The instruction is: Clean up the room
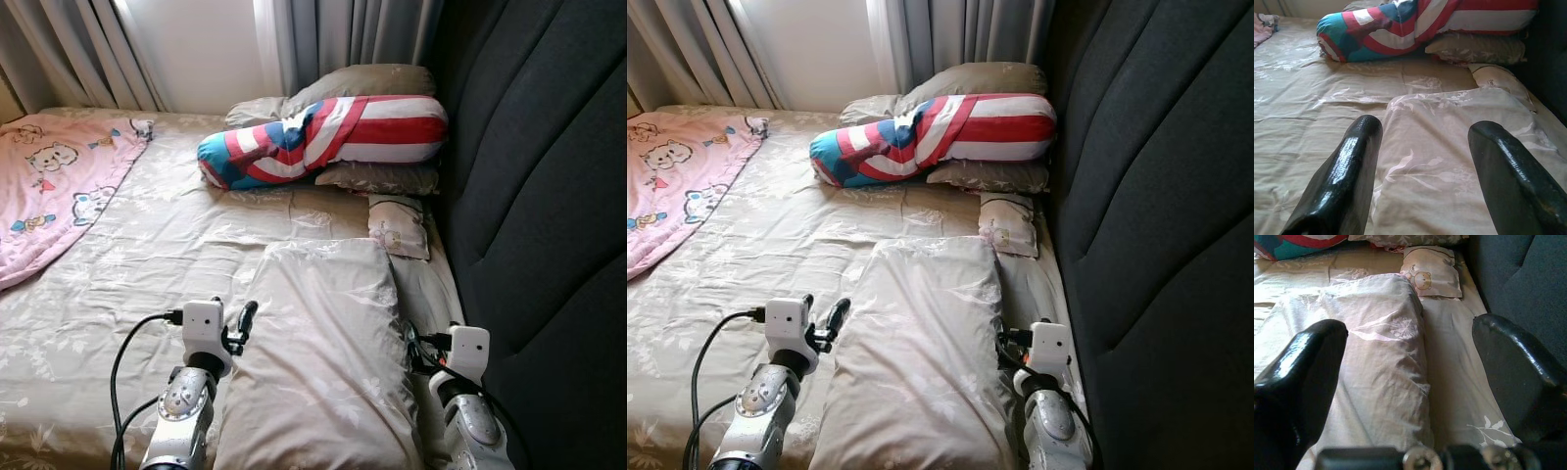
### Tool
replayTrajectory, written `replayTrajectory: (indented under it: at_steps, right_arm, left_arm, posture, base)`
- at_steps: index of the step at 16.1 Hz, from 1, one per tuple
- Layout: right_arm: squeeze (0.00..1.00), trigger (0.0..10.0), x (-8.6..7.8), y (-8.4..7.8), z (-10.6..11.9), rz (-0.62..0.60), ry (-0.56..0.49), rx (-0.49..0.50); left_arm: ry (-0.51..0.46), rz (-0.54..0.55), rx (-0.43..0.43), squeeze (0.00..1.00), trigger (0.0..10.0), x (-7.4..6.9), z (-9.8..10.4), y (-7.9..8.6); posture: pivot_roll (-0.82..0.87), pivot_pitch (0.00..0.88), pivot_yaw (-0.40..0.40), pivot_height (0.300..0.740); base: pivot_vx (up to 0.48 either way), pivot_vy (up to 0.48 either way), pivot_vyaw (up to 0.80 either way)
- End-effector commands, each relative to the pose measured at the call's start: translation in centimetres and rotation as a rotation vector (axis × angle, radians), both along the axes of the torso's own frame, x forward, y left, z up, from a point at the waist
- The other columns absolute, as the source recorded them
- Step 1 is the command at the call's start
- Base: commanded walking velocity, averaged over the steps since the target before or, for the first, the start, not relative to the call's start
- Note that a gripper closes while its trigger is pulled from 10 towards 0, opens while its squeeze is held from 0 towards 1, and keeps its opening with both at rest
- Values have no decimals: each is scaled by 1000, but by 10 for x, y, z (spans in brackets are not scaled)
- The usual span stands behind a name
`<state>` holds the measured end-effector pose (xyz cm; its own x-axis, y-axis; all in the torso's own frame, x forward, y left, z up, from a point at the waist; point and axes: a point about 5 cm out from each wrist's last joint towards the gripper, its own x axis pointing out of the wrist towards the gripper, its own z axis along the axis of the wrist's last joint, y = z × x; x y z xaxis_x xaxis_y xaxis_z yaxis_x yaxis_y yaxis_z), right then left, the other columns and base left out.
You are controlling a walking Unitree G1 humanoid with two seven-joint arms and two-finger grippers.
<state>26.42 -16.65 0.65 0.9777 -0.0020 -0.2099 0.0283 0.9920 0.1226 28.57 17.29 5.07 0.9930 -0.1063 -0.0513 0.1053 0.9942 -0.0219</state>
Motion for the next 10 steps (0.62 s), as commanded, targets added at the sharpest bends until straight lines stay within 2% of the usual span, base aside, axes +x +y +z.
replayTrajectory:
  at_steps: [1,2,6,10]
  right_arm:
    - [0,10000,1,1,1,0,-6,-1]
    - [0,10000,1,1,1,-1,-4,-1]
    - [0,10000,0,1,0,-5,11,8]
    - [0,10000,0,3,-2,0,18,6]
  left_arm:
    - [-6,3,0,0,10000,1,4,1]
    - [-4,4,-3,0,10000,1,4,1]
    - [1,6,0,0,10000,1,3,2]
    - [4,9,3,0,10000,1,3,3]
  posture:
    - [-70,14,-14,740]
    - [-70,15,-13,740]
    - [-69,16,-13,740]
    - [-67,17,-11,740]
  base:
    - [0,0,0]
    - [0,0,0]
    - [0,428,0]
    - [0,335,-653]
